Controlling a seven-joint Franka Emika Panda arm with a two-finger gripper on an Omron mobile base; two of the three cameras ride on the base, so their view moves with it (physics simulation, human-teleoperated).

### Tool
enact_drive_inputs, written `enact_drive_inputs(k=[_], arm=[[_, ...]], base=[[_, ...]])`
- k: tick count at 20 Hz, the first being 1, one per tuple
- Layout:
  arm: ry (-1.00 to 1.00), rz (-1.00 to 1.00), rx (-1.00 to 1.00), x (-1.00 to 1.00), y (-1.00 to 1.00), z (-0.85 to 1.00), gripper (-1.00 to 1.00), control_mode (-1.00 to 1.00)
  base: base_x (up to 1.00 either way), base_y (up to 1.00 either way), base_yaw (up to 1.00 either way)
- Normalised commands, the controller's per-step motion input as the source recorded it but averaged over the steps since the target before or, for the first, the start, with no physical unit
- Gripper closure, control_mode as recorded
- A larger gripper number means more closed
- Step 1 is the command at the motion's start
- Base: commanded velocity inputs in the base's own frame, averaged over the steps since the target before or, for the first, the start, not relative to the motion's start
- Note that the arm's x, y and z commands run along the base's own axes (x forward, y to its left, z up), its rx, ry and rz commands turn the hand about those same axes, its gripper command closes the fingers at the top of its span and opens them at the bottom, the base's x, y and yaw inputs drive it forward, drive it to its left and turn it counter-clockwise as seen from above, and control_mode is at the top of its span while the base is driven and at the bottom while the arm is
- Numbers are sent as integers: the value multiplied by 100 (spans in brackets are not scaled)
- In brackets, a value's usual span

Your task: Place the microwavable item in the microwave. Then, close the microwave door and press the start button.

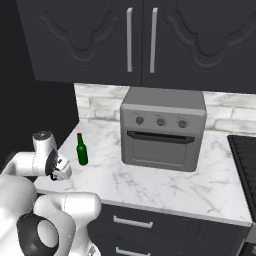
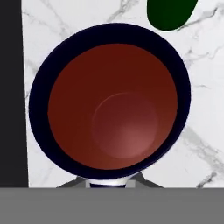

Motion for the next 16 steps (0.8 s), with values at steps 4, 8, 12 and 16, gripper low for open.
enact_drive_inputs(k=[4,8,12,16], arm=[[0,-6,0,-1,-30,2,100,-100],[-10,-3,0,-51,-37,53,100,-100],[-16,0,1,-85,-26,89,100,-100],[-16,0,1,-85,-27,88,100,-100]], base=[[0,0,0],[0,0,0],[0,0,0],[0,0,0]])
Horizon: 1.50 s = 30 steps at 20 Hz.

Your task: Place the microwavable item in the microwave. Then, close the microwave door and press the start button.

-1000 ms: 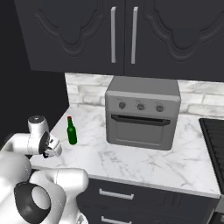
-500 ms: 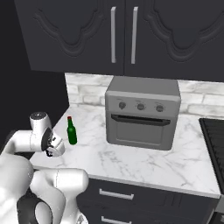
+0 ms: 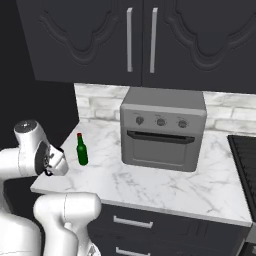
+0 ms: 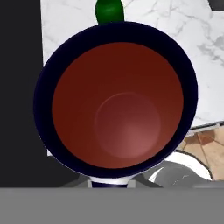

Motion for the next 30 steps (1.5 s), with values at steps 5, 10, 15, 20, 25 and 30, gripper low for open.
enact_drive_inputs(k=[5,10,15,20,25,30], arm=[[-20,-1,0,-31,-54,93,100,-100],[-3,-2,4,0,-57,56,100,-100],[9,0,2,0,-23,-14,100,-100],[15,0,0,5,0,-19,100,-100],[2,-2,2,-16,0,-9,100,100],[0,0,0,0,0,0,100,100]], base=[[0,0,0],[0,0,0],[0,0,0],[0,0,0],[-60,-8,-9],[-100,-3,-16]])
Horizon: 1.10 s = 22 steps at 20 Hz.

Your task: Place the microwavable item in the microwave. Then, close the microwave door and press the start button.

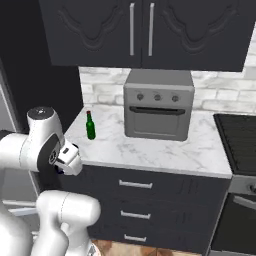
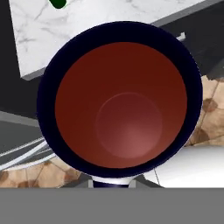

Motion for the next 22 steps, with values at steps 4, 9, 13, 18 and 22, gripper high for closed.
enact_drive_inputs(k=[4,9,13,18,22], arm=[[0,0,0,0,0,0,100,100],[0,0,0,0,0,0,100,100],[0,0,0,0,0,0,100,100],[0,0,0,0,0,0,100,100],[0,0,0,0,0,0,100,100]], base=[[-100,0,-11],[-100,27,-7],[-99,60,0],[-72,67,0],[-37,59,0]])
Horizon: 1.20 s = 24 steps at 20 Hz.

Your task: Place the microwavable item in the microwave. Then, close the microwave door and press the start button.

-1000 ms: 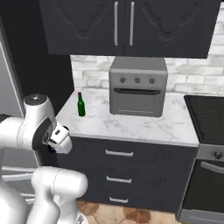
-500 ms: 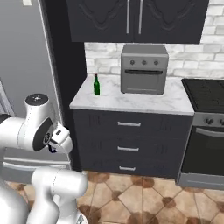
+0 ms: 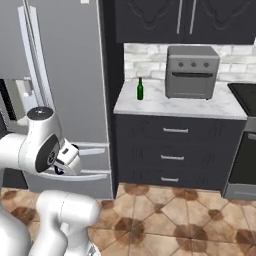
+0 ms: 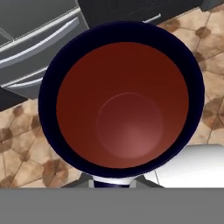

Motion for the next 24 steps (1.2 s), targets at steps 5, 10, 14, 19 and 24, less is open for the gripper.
enact_drive_inputs(k=[5,10,14,19,24], arm=[[0,0,0,0,0,0,100,100],[0,0,0,0,0,0,100,100],[0,0,0,0,0,0,100,100],[0,0,0,0,0,0,100,100],[0,0,0,0,0,0,100,100]], base=[[-4,72,0],[0,94,0],[0,100,0],[7,100,3],[37,99,6]])
